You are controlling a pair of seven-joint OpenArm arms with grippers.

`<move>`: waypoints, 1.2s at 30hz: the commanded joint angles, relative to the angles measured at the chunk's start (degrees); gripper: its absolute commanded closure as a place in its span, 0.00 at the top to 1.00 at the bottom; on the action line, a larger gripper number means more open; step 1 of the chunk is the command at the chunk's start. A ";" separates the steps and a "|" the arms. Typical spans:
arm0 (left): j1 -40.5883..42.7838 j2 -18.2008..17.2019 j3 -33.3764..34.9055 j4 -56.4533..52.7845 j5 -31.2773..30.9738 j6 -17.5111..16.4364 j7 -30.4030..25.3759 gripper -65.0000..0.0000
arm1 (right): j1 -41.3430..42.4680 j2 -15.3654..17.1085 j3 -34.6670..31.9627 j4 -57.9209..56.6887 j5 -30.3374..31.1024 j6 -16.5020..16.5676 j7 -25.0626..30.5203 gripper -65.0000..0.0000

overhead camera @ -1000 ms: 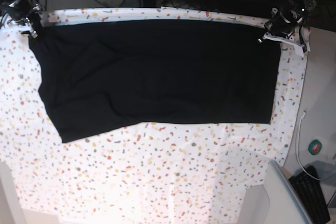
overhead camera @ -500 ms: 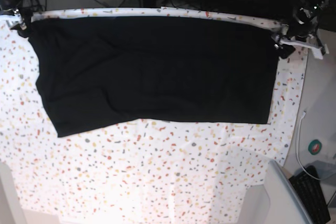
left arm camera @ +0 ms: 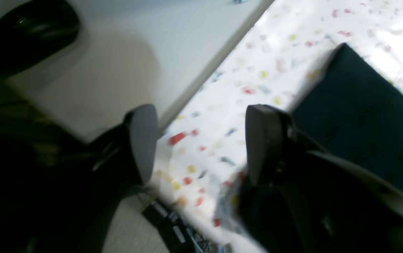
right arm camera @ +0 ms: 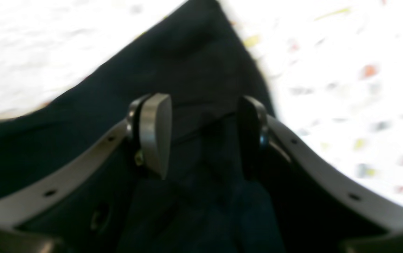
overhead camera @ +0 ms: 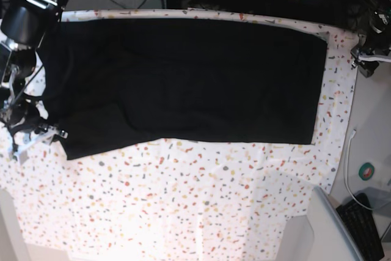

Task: Layout the t-shirt on the table in an organized manner, then fold the t-shirt properly
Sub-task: 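Smooth the shirt's hem corner flat with the right gripper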

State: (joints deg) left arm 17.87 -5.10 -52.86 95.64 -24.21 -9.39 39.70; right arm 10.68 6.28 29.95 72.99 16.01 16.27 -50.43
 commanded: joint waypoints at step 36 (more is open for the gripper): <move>0.46 -1.18 -0.37 -0.38 -0.19 0.02 -1.42 0.54 | 5.89 0.79 -0.20 -15.63 -5.24 0.04 9.25 0.43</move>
State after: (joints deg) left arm 18.26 -5.43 -52.93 94.48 -24.03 -9.08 39.68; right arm 15.20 6.42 29.67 56.47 10.24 16.05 -42.00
